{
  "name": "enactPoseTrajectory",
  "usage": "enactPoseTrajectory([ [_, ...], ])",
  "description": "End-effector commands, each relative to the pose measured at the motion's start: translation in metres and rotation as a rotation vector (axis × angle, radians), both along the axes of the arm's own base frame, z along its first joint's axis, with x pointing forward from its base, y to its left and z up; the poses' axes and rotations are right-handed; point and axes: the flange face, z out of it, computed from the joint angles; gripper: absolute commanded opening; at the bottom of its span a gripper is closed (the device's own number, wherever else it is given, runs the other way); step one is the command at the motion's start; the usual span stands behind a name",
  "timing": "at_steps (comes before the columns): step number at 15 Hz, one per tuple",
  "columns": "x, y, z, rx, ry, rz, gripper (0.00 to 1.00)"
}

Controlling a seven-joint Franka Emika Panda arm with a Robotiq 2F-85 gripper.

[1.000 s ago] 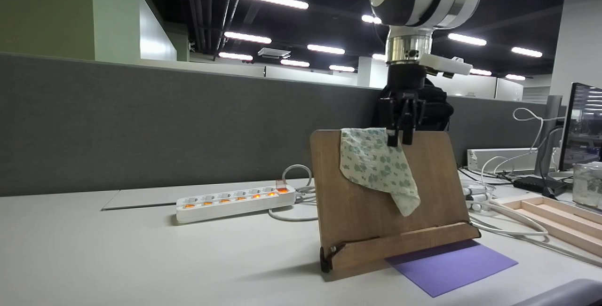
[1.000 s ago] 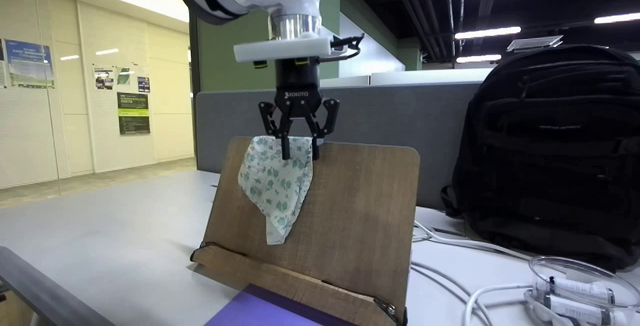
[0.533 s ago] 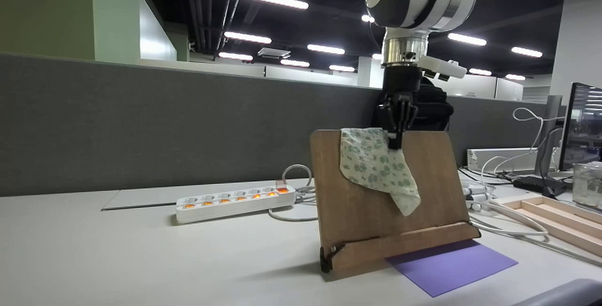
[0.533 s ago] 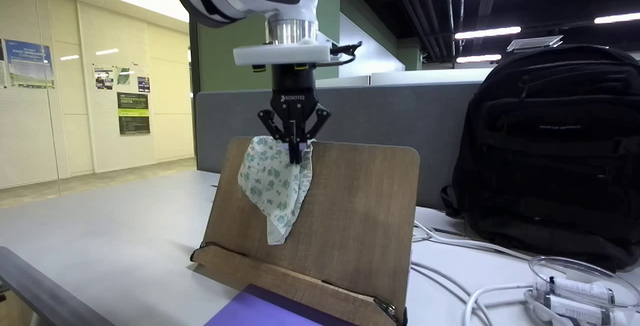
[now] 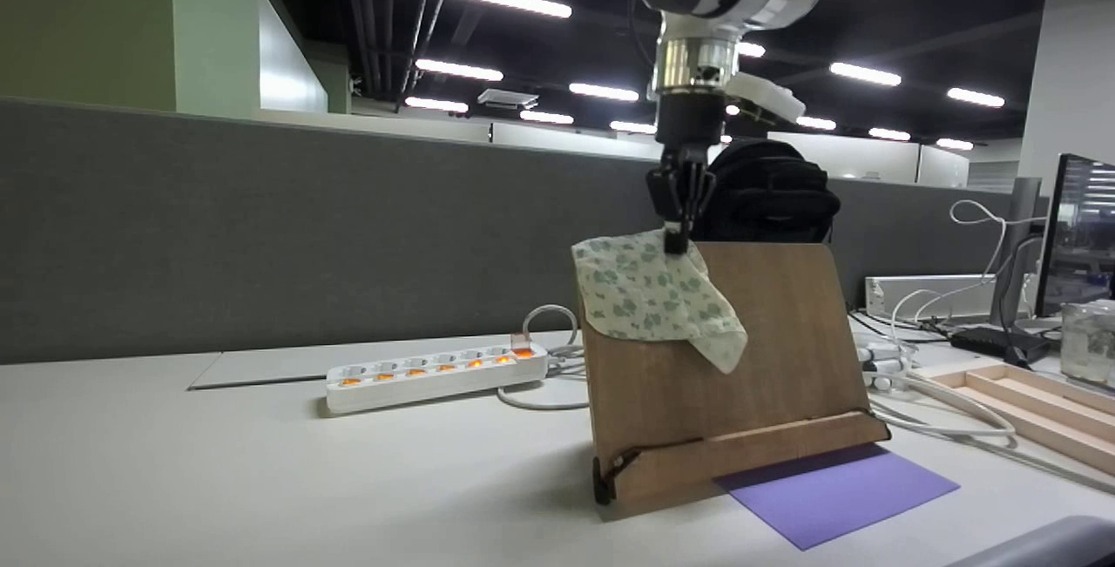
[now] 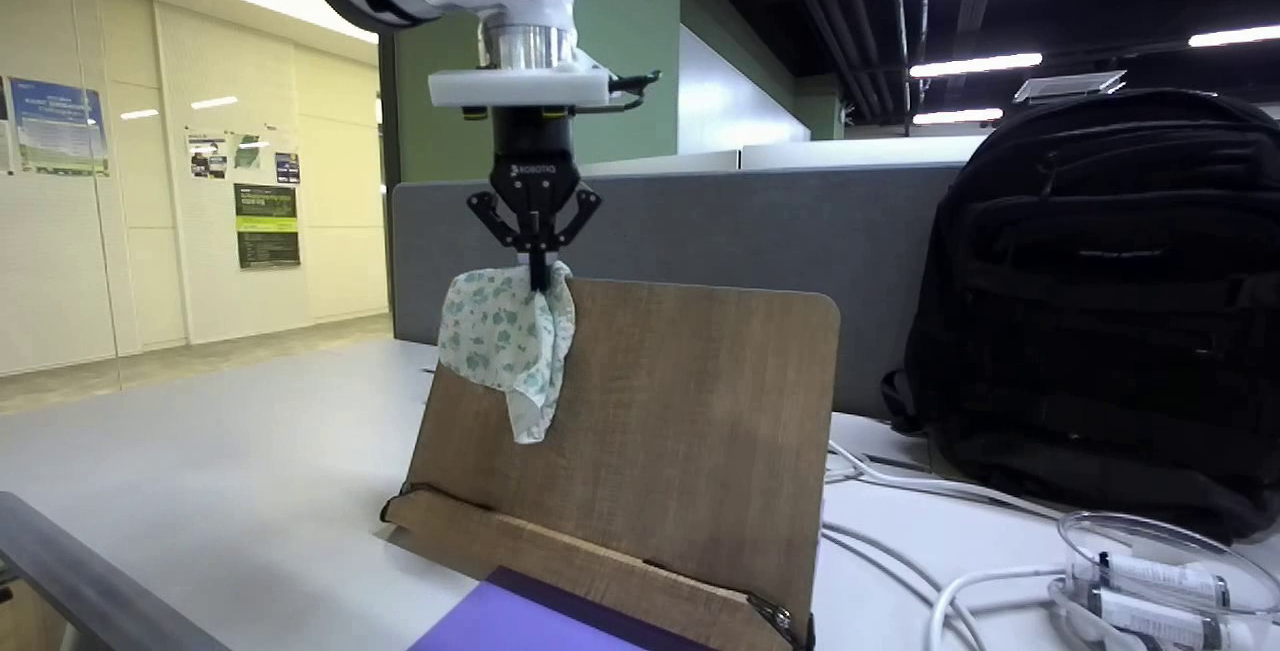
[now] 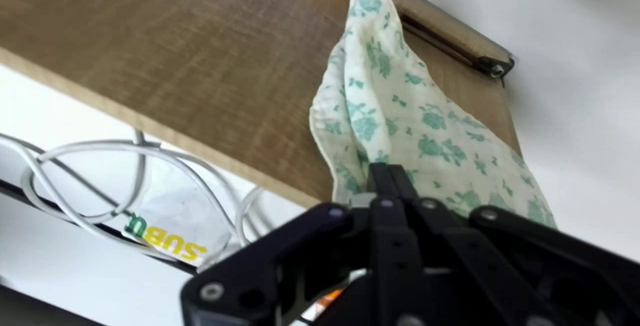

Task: Remove the cloth from the wooden stand

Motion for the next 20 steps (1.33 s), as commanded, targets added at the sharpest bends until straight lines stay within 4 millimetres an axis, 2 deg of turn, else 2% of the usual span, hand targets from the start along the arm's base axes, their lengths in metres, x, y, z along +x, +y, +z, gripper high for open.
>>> enactPoseTrajectory([
  [1,0.005,0.05,0.036,0.012,-0.034,0.098,0.0],
  [4,0.011,0.099,0.05,0.031,-0.062,0.161,0.0],
  [6,0.015,0.127,0.047,0.041,-0.063,0.181,0.0],
  [9,0.02,0.161,0.019,0.04,-0.034,0.16,0.0],
  [13,0.018,0.202,-0.039,0.03,0.046,0.013,0.0],
  [17,0.007,0.232,-0.088,0.026,0.128,-0.026,0.0],
  [20,0.002,0.247,-0.109,0.028,0.162,-0.026,0.0],
])
